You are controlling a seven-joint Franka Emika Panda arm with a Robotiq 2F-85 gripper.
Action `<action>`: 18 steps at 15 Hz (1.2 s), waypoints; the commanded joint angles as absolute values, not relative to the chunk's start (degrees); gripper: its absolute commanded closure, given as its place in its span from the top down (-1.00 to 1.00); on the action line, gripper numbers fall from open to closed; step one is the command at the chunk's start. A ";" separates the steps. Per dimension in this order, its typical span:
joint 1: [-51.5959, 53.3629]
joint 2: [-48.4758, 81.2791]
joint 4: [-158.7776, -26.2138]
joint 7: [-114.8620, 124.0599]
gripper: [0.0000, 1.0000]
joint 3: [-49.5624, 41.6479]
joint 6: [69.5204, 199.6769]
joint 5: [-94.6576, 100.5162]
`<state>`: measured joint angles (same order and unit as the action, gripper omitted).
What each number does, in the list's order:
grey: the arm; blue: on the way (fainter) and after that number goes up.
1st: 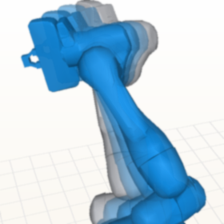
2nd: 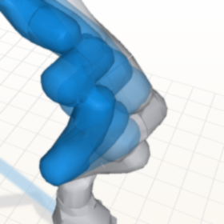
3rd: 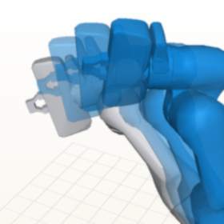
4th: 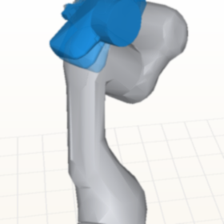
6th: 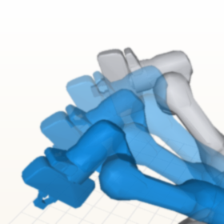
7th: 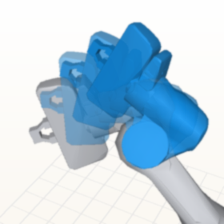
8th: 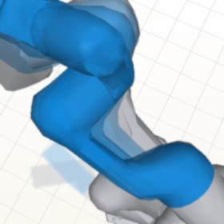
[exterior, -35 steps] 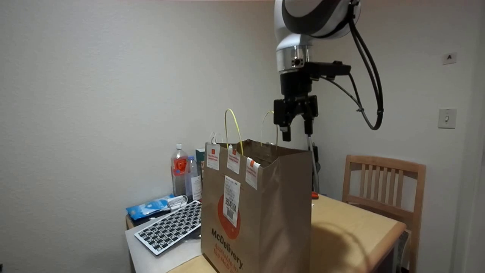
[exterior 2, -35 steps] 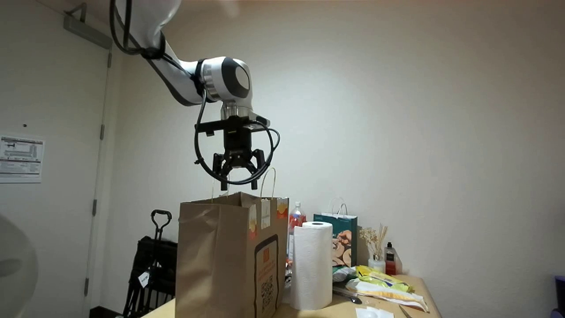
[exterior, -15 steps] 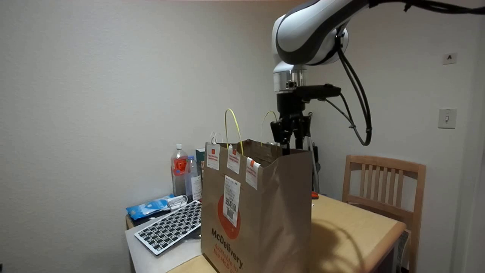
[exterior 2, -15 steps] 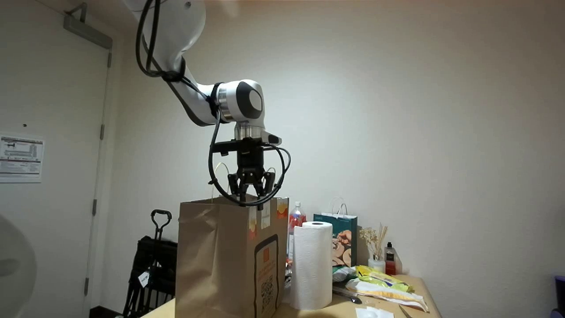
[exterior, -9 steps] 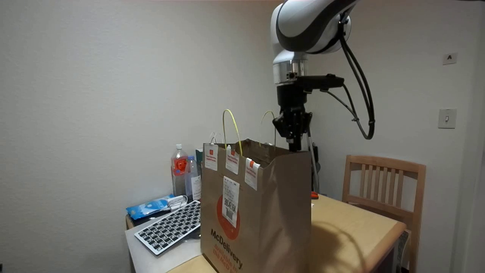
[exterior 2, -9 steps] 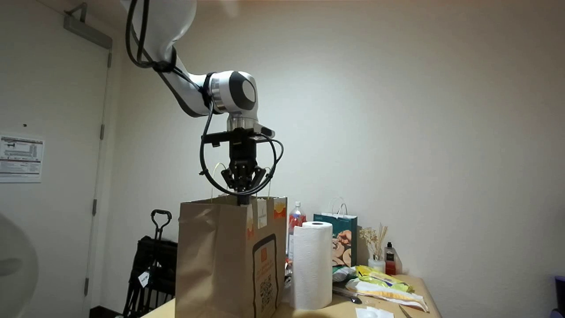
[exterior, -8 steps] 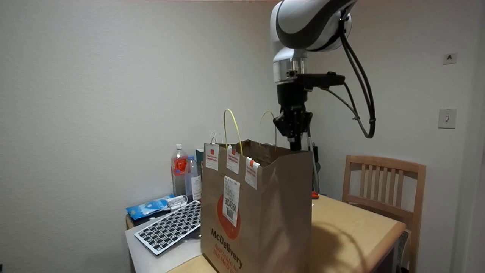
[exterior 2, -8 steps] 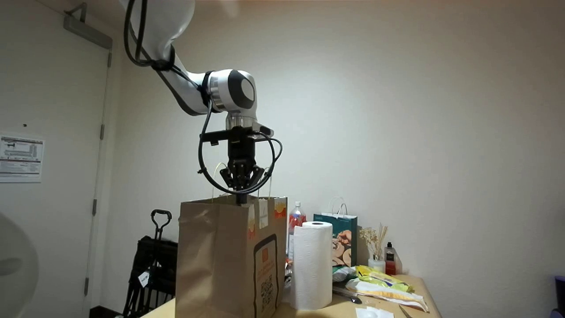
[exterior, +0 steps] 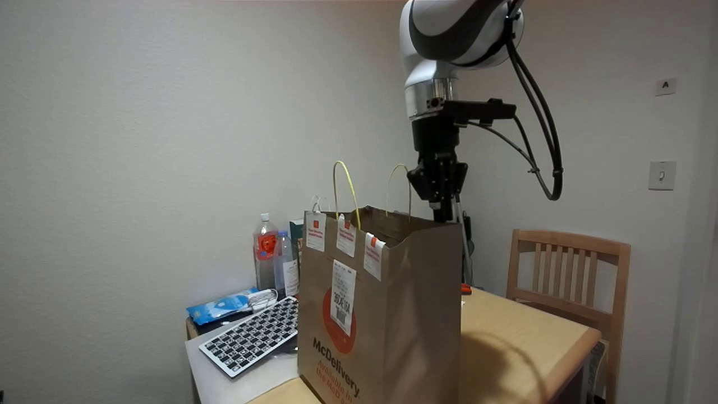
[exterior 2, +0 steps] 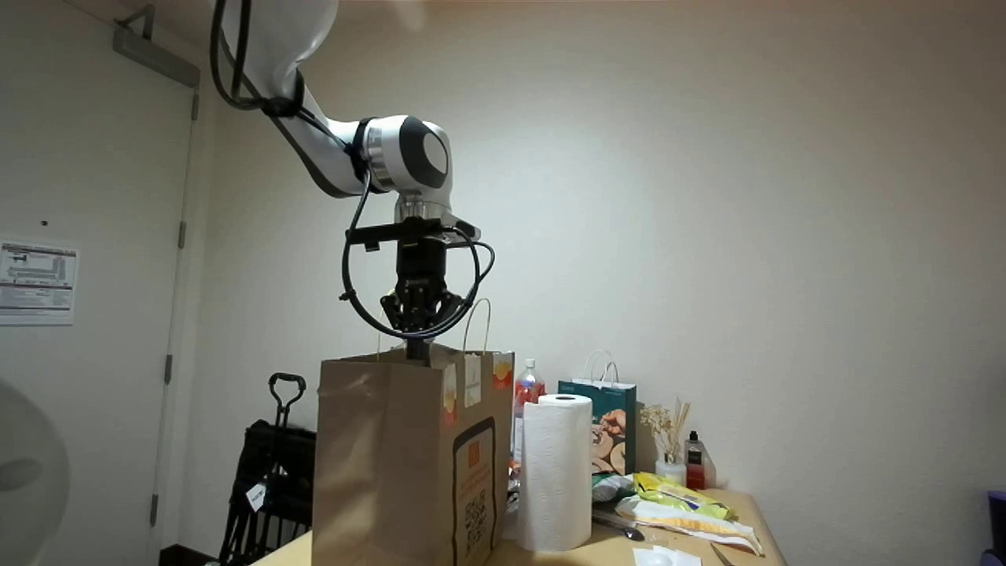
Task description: Turn the brown bag to the left
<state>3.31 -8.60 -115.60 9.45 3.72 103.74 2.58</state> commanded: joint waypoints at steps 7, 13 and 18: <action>2.51 -8.96 -116.43 10.34 0.72 3.71 109.14 5.86; 1.86 -6.61 -116.97 9.61 1.00 2.65 114.13 5.61; 1.87 -4.27 -116.88 9.22 1.00 2.10 115.25 5.36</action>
<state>2.32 -4.97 -116.05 9.45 2.17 113.37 5.30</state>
